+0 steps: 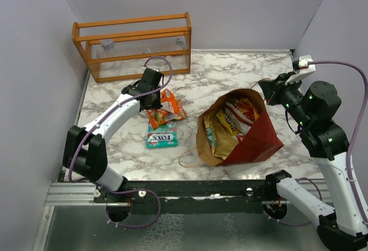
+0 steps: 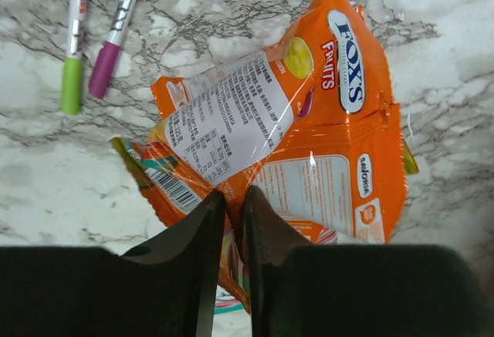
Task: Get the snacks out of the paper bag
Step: Place the snack at the center of the board, then take out the snack from the paper bag, then place the snack at the center of the board, then take out the snack from the paper bag.
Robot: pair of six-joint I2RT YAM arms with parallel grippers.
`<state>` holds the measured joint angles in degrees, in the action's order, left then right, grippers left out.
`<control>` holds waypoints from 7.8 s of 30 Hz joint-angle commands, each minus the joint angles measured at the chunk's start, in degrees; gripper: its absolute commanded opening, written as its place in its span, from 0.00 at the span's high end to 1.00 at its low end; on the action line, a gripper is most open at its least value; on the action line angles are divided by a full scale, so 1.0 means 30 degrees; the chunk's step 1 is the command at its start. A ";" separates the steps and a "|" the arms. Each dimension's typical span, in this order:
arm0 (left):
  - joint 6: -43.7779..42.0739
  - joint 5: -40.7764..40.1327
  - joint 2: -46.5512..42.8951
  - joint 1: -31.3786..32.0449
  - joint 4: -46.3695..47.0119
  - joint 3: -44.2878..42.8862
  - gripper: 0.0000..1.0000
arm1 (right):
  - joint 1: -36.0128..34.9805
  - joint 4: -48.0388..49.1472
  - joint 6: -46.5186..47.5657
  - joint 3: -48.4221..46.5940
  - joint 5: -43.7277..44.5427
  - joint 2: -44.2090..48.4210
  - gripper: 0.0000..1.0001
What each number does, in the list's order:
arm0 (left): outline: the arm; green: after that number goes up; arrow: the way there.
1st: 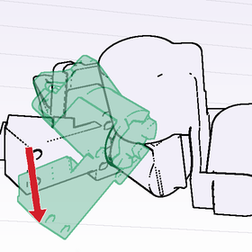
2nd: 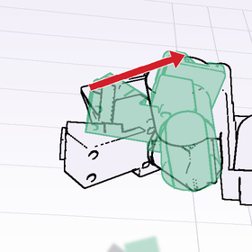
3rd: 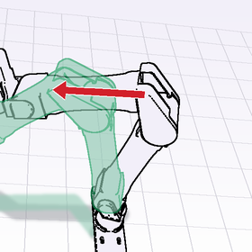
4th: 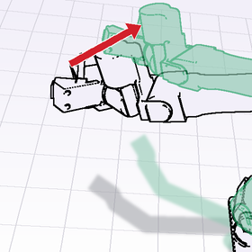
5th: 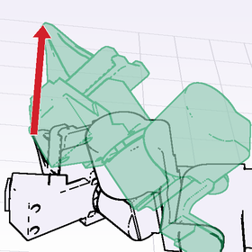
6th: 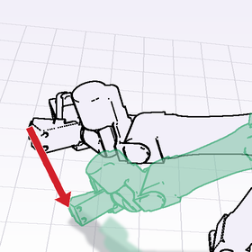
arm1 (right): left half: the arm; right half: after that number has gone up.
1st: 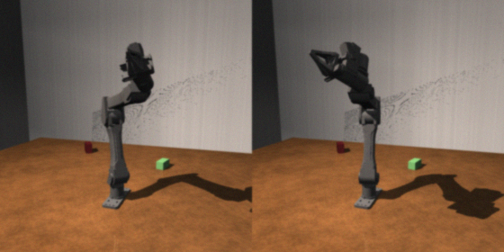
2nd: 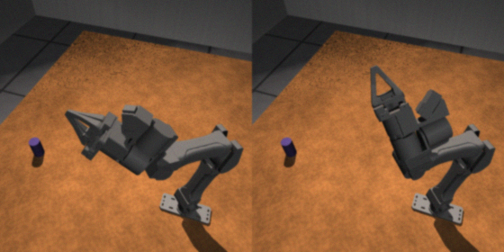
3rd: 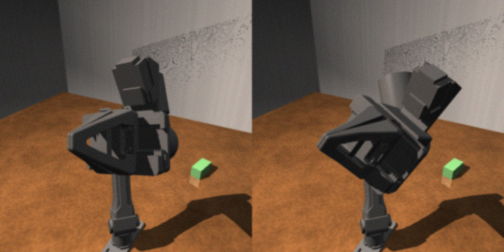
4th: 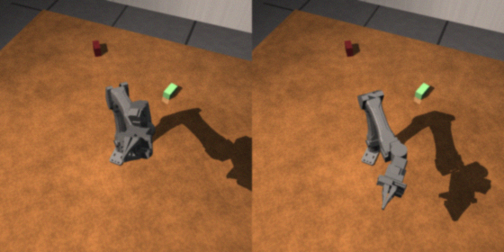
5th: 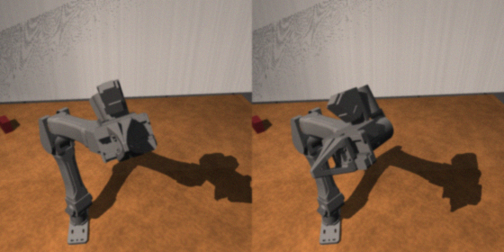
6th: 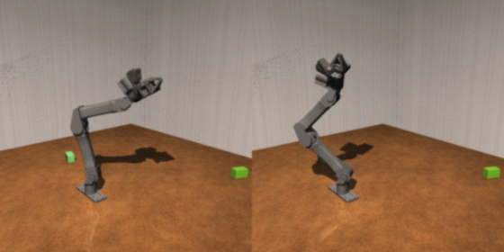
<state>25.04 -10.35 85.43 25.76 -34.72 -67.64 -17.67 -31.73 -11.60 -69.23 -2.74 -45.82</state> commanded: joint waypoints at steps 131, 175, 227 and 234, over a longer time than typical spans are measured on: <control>-0.5796 -0.3373 -0.7778 1.1525 0.6433 -0.7250 1.00 | -0.0027 0.1461 -0.1863 0.1368 0.1136 0.2018 0.98; 0.0283 0.1724 -0.3160 0.0089 0.1792 -0.0003 0.36 | -0.0028 0.1259 -0.0622 0.0769 0.2492 0.2779 0.98; 0.1407 -0.1985 0.3543 1.0955 0.6991 -0.1924 0.37 | -0.0028 0.1374 -0.0957 0.1121 0.2250 0.3114 0.98; 0.1429 -0.1771 0.5542 1.0959 0.7328 -0.2574 0.35 | -0.0028 0.1424 -0.0920 0.1138 0.2234 0.3058 0.98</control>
<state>29.82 -14.55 99.53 58.52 -13.78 -73.32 -17.67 -32.51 -13.93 -65.19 4.60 -37.69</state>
